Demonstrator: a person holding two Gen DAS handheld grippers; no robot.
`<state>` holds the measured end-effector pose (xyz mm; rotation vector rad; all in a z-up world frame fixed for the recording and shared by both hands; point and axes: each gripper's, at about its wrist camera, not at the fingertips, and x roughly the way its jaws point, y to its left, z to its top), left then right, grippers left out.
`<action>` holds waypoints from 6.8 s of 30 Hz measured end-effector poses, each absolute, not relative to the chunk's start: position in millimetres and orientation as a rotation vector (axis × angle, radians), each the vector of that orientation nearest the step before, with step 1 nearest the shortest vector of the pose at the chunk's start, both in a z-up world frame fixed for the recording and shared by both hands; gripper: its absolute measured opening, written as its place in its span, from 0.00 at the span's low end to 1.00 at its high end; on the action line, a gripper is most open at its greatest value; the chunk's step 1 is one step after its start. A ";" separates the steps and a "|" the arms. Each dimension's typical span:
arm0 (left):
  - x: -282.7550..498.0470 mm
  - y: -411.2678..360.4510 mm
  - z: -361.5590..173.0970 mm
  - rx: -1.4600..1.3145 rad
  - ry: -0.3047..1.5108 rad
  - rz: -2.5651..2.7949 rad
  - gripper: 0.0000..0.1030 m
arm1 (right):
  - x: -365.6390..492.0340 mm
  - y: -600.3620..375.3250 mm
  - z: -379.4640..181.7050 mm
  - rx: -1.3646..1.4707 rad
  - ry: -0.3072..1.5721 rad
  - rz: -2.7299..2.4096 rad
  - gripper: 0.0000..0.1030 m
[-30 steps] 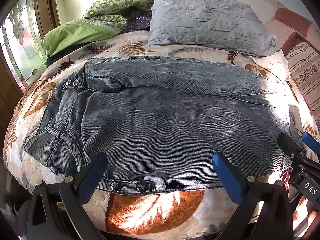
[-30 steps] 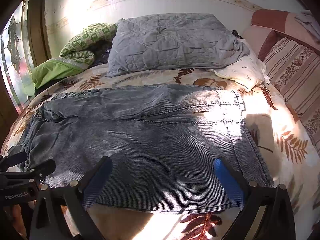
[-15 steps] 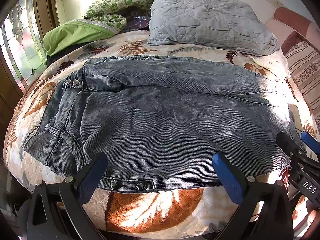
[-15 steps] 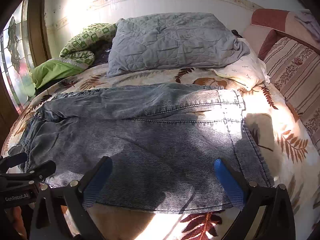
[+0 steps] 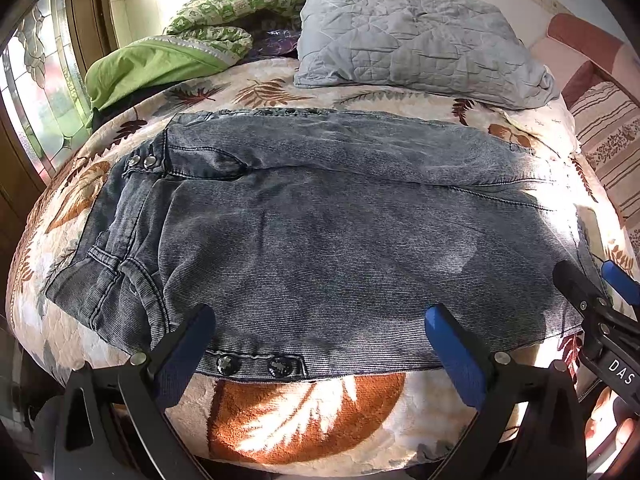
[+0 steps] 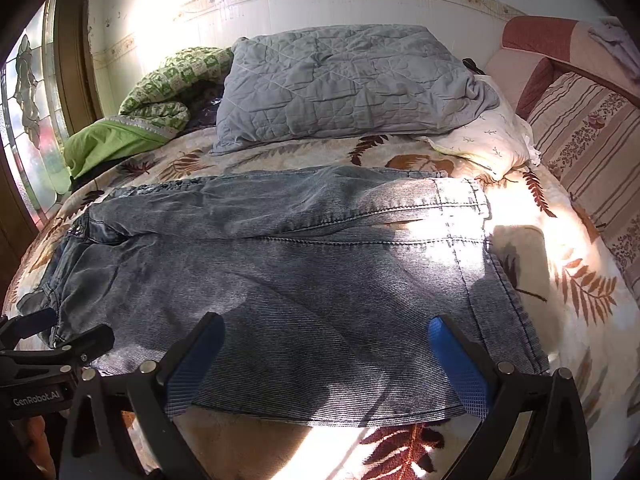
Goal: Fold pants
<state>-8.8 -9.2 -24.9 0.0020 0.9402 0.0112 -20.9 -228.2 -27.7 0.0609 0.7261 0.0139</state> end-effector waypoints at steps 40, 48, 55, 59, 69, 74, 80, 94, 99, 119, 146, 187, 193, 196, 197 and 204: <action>-11.8 143.4 -41.5 -0.429 0.990 0.284 1.00 | -51.7 -350.3 -54.6 0.618 0.807 0.001 1.00; -19.3 188.4 -46.5 -0.572 0.953 0.347 1.00 | -64.9 -415.2 -84.8 0.975 0.814 -0.051 1.00; -6.8 200.2 -63.6 -0.621 1.001 0.322 1.00 | -43.2 -422.4 -87.2 1.052 0.792 -0.065 0.75; -3.3 207.3 -66.8 -0.637 1.000 0.301 1.00 | -42.7 -424.1 -92.1 1.047 0.802 -0.099 0.52; -19.6 223.4 -65.7 -0.748 0.958 0.257 0.88 | -42.7 -421.5 -90.2 0.982 0.810 -0.109 0.33; -23.3 236.9 -66.6 -0.777 0.966 0.283 0.17 | -41.8 -420.0 -87.2 0.972 0.807 -0.105 0.17; -32.2 224.6 -24.2 -0.663 0.842 0.337 0.10 | -43.1 -413.5 -68.1 0.886 0.788 -0.118 0.07; -46.4 229.5 -37.0 -0.696 0.910 0.453 0.25 | -58.7 -430.5 -65.3 0.848 0.862 -0.266 0.21; -53.7 222.5 4.6 -0.617 0.774 0.482 0.77 | -68.3 -423.9 -23.5 0.789 0.711 -0.254 0.28; 93.7 215.8 30.1 -0.468 0.871 0.182 0.82 | 41.9 -417.9 23.8 0.673 0.762 -0.008 0.65; 314.5 240.3 -52.8 -0.488 1.112 0.068 0.37 | 295.7 -432.9 -76.1 0.413 1.115 0.002 0.26; 319.2 252.5 -47.8 -0.518 1.089 0.092 0.02 | 291.9 -435.6 -60.4 0.438 1.043 -0.023 0.14; 306.2 258.0 -25.4 -0.548 1.027 0.057 0.02 | 282.5 -432.5 -31.9 0.425 0.977 -0.015 0.14; 297.2 258.0 -12.9 -0.548 1.001 0.043 0.02 | 276.2 -433.5 -21.7 0.434 0.953 -0.016 0.14; 294.1 257.8 -8.4 -0.549 0.993 0.033 0.02 | 274.2 -433.4 -18.7 0.435 0.948 -0.015 0.14; 254.4 258.7 39.5 -0.545 0.918 -0.019 0.02 | 250.6 -432.1 10.6 0.449 0.898 0.003 0.14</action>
